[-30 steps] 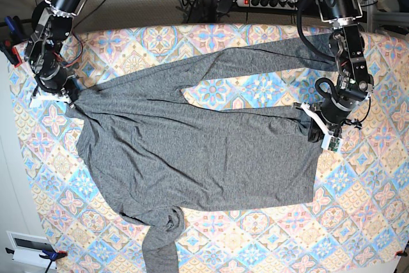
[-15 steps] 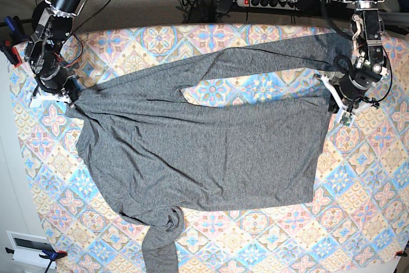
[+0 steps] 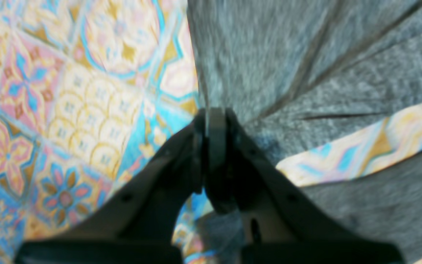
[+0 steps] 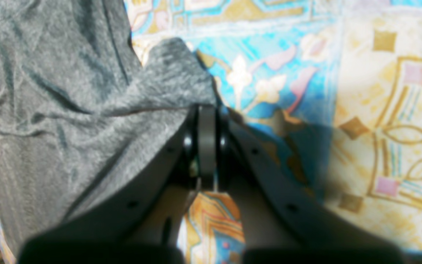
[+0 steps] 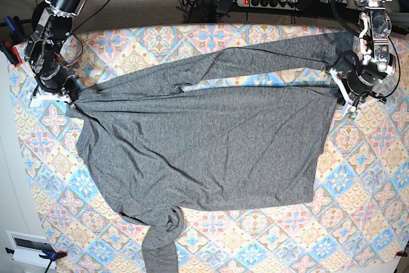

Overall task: Layout the t-shirt on the table in an organized manner, then fold the t-shirt properly
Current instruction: 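Grasp the shirt side edge with the left gripper and lift it, then drag the grasped side edge with the left gripper toward the sleeve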

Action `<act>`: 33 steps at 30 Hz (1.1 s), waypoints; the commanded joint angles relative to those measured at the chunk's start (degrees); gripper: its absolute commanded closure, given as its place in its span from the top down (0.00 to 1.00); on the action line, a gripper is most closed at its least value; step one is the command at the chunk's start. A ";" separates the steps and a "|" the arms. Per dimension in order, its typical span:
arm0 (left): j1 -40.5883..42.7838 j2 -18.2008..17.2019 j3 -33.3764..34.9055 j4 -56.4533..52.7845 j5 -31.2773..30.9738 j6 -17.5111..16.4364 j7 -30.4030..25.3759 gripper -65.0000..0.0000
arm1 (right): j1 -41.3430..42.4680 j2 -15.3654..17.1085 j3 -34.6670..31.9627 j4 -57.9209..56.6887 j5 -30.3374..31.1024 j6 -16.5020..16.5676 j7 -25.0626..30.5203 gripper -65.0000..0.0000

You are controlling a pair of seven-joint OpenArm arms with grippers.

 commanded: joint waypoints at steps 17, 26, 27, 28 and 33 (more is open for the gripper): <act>-0.31 0.63 -0.32 -0.72 3.94 0.47 -0.46 0.31 | -0.47 1.01 0.39 0.75 0.12 0.05 -0.26 0.00; -0.31 1.77 -0.32 -0.63 3.76 0.47 -0.55 0.51 | -2.05 1.01 0.47 1.28 0.29 0.05 -0.35 0.16; -0.31 1.77 -0.32 -0.63 3.76 0.47 -0.55 0.51 | -2.76 1.01 0.47 1.28 0.29 0.05 -0.08 0.18; -0.31 1.86 -0.32 -0.63 3.76 0.47 -0.55 0.51 | -3.46 1.01 0.47 1.28 0.38 0.05 0.01 0.19; -0.40 1.95 -0.32 -0.63 3.76 0.47 -0.64 0.52 | -5.22 0.93 0.56 1.45 0.38 0.05 0.18 0.22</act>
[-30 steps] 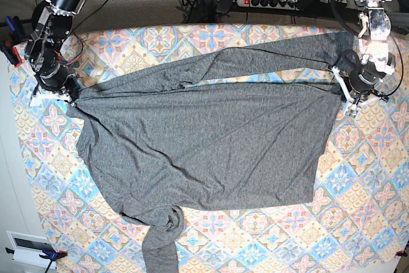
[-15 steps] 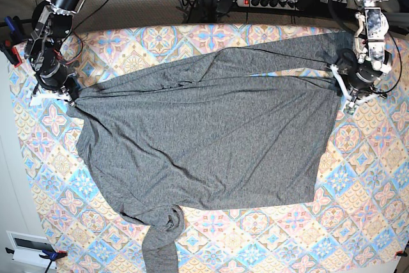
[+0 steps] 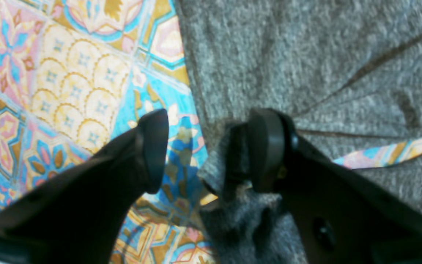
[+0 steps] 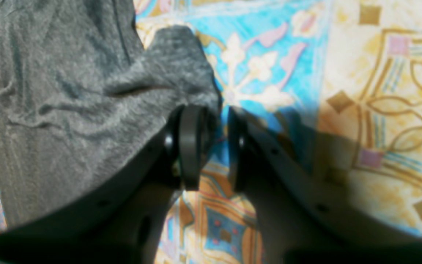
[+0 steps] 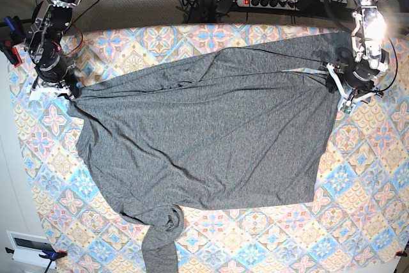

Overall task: Layout the t-shirt on the table in an organized manner, then fold the t-shirt properly
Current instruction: 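Drag the grasped side edge with the left gripper toward the sleeve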

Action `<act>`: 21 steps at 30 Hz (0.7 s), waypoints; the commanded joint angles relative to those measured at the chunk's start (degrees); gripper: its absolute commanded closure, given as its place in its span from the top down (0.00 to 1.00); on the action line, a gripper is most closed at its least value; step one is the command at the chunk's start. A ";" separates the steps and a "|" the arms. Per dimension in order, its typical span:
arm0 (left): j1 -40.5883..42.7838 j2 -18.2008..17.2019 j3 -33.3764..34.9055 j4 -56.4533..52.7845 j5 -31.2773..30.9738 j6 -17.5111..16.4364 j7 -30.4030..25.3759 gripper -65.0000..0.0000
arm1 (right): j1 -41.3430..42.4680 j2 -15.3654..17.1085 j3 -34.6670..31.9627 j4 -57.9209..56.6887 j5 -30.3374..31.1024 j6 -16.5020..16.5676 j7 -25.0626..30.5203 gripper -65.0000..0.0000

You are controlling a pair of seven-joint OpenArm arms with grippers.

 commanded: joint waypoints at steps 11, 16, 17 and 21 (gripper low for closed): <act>-0.64 -1.11 -0.80 1.12 -5.07 0.23 -1.01 0.52 | -5.81 -0.19 4.21 8.36 -0.33 -1.57 -1.92 0.32; -0.29 -0.49 -5.28 3.76 -8.94 0.23 -1.10 0.51 | -8.54 -0.19 4.12 8.54 9.17 -1.57 -3.85 0.35; -0.29 0.56 -6.87 4.46 -10.26 0.23 -1.10 0.51 | -8.63 -0.55 4.12 8.54 10.84 -1.57 -4.73 0.35; -0.20 3.46 -14.34 8.68 -13.60 0.23 -0.66 0.51 | -8.89 -2.30 4.12 8.71 13.39 -1.57 -7.02 0.35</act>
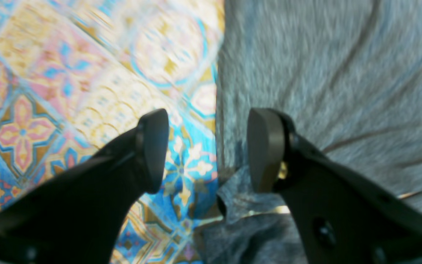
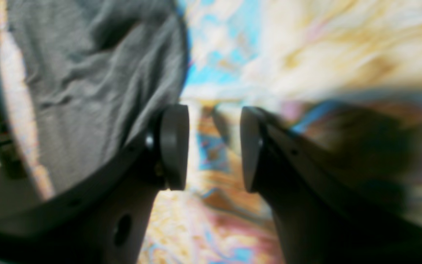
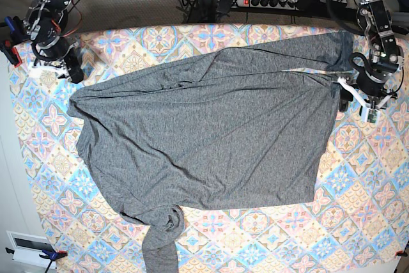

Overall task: Layout the t-shirt on the table in an organized manner, then fold the t-shirt properly
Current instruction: 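Drag the grasped side edge with the left gripper toward the sleeve, then hold the shirt shoulder with the right gripper and the side edge with the left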

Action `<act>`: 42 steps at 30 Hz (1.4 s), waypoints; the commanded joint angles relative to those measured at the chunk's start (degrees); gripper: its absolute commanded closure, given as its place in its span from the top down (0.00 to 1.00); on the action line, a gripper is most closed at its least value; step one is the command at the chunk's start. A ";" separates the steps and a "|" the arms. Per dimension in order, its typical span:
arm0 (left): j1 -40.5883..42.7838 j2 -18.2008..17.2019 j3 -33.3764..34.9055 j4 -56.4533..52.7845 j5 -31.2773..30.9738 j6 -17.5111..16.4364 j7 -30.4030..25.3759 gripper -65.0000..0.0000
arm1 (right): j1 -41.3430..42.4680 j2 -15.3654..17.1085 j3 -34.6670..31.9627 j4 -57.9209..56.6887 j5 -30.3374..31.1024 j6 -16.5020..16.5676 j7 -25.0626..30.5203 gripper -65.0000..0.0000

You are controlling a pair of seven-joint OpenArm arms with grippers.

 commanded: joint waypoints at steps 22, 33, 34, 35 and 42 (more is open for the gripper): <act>6.37 0.28 -11.78 4.72 -4.22 0.21 -1.21 0.51 | 0.44 -3.88 -9.68 0.76 0.21 0.18 -1.87 0.35; 7.51 0.19 -11.78 4.72 -4.49 0.21 -1.21 0.51 | 0.09 -3.88 -19.26 0.49 -1.99 0.18 1.12 0.35; 7.51 0.19 -11.78 4.72 -4.49 0.21 -1.21 0.51 | 0.09 -3.88 -20.23 0.32 -2.69 0.18 2.18 0.35; 7.51 0.19 -11.78 4.72 -4.49 0.21 -1.21 0.51 | 0.01 -3.88 -21.02 0.32 -3.40 0.18 2.97 0.35; 8.74 -3.15 -11.60 4.37 -6.42 -2.69 6.97 0.51 | -0.70 -3.88 -22.43 0.23 -4.45 0.18 3.76 0.20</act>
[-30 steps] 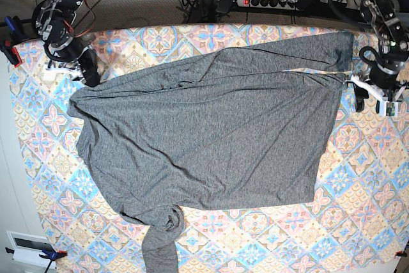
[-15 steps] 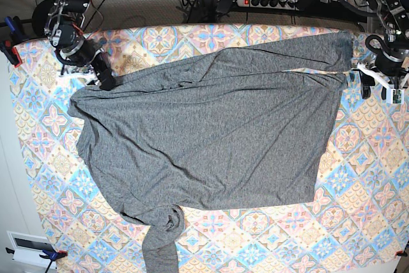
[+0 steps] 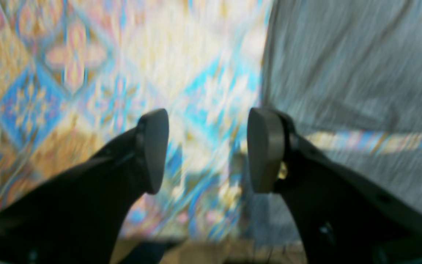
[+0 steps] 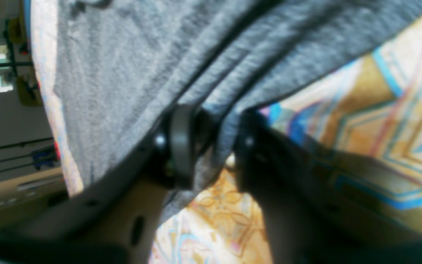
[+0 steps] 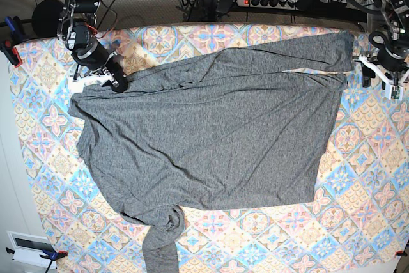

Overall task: Layout the t-shirt on the table in an organized manner, then fold the t-shirt properly
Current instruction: 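Hold the shirt shoulder with the right gripper and the side edge with the left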

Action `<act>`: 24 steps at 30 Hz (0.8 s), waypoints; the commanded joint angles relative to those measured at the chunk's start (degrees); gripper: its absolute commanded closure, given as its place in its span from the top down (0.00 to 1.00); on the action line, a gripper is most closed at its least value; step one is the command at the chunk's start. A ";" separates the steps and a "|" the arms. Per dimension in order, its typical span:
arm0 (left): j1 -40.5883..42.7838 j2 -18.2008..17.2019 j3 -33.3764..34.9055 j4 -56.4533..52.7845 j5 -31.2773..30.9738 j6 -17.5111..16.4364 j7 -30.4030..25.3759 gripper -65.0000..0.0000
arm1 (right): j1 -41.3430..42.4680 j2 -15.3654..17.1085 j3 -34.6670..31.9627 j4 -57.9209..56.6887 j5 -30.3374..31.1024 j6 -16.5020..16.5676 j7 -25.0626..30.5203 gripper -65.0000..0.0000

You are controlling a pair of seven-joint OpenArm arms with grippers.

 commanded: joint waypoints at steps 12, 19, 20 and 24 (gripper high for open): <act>-0.02 -4.96 -0.24 -12.45 -3.11 -9.91 14.77 0.51 | -0.63 -1.06 -1.93 -0.80 -1.65 -1.57 -5.99 0.00; -0.02 -5.23 -0.24 -22.20 -8.65 -9.91 14.60 0.51 | -0.63 -1.06 -1.66 -0.80 -1.65 -1.57 -5.99 0.00; -0.02 -5.23 -0.24 -22.64 -9.18 -9.91 14.51 0.51 | -0.63 -1.06 -1.84 -0.80 -1.65 -1.57 -5.99 0.00; -0.02 -4.88 -0.24 -22.64 -10.67 -9.91 14.51 0.51 | -0.63 -1.06 -1.84 -0.80 -1.65 -1.57 -5.99 0.00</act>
